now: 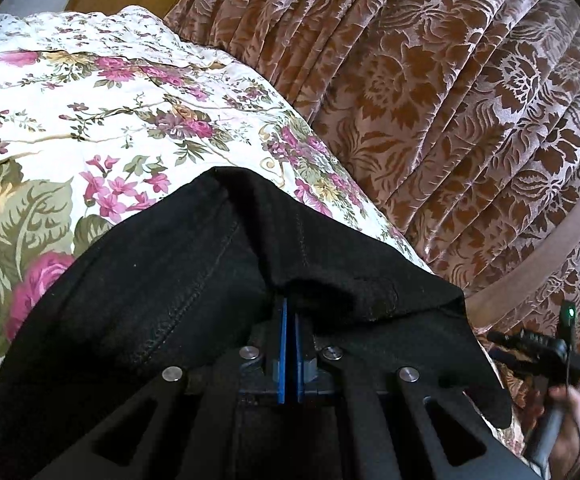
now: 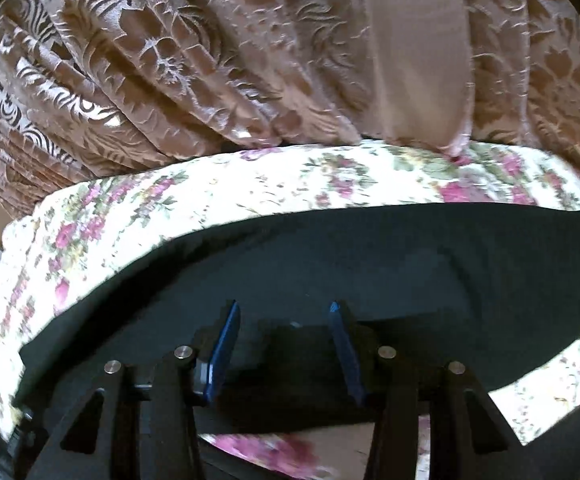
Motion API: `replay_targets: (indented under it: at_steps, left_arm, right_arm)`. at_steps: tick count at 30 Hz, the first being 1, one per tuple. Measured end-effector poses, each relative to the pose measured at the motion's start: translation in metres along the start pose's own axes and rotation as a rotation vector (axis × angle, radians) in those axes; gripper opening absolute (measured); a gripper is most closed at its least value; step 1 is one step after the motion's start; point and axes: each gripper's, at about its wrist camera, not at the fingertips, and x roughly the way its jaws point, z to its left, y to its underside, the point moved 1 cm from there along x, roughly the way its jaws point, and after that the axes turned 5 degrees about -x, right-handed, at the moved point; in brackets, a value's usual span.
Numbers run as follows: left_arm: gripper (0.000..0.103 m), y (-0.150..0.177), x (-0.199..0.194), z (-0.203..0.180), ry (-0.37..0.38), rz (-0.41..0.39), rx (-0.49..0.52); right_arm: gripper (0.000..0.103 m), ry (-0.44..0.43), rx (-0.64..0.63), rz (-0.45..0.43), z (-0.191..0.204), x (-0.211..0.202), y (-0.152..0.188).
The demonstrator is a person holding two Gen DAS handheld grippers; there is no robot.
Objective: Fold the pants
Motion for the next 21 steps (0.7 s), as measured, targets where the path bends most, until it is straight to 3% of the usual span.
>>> replay_targets:
  at_steps: [6,21]
  left_arm:
    - [0.003,0.001,0.0,0.002,0.009,0.0,-0.009]
    - [0.003,0.003,0.004,0.001,0.016,0.006,-0.008]
  right_arm:
    - [0.047,-0.1,0.132,0.056,0.016,0.022,-0.026]
    - [0.047,-0.183,0.293,0.126,0.042,0.067,-0.05]
